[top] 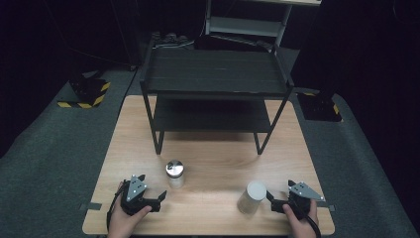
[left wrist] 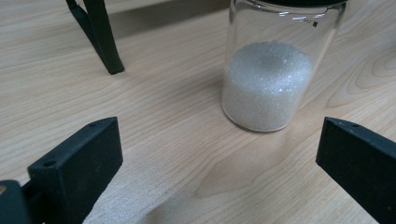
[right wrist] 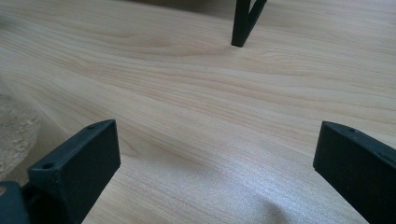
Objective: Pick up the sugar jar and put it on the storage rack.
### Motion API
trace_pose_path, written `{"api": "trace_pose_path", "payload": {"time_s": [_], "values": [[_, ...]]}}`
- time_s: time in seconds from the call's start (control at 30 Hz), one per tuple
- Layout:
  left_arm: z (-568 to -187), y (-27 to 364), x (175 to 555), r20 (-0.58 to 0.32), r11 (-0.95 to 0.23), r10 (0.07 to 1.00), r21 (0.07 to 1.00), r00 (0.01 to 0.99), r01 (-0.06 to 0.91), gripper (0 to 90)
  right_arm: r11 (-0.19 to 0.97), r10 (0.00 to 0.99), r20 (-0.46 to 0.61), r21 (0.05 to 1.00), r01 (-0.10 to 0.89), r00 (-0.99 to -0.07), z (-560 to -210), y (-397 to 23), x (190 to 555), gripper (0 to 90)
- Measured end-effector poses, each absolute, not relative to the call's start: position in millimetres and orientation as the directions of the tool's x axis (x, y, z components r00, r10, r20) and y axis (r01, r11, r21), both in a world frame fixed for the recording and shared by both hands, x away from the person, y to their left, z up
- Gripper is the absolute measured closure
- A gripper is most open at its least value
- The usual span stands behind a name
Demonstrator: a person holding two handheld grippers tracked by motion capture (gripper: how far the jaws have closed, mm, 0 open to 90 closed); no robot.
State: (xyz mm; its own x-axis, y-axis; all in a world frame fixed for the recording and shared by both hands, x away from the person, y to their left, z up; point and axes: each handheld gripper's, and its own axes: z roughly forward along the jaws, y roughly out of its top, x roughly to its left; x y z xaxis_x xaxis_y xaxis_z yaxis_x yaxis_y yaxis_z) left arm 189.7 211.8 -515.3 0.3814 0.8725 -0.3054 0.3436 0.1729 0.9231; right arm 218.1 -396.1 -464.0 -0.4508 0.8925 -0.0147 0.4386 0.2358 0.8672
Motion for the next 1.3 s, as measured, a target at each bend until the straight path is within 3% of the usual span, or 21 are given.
{"api": "trace_pose_path", "payload": {"time_s": [0.67,1.3], "values": [[-517.6,207.8,188.0,-0.29,0.167,0.876,0.932,0.385,0.321,1.1,0.216,0.887,0.004,0.881,0.422,-0.462,-467.2,-404.3,213.4,0.7],[-515.1,207.8,182.8,-0.329,0.229,0.857,0.933,0.397,0.278,0.8,0.196,0.892,0.022,0.881,0.431,-0.452,-467.2,-405.7,214.0,0.6]]}}
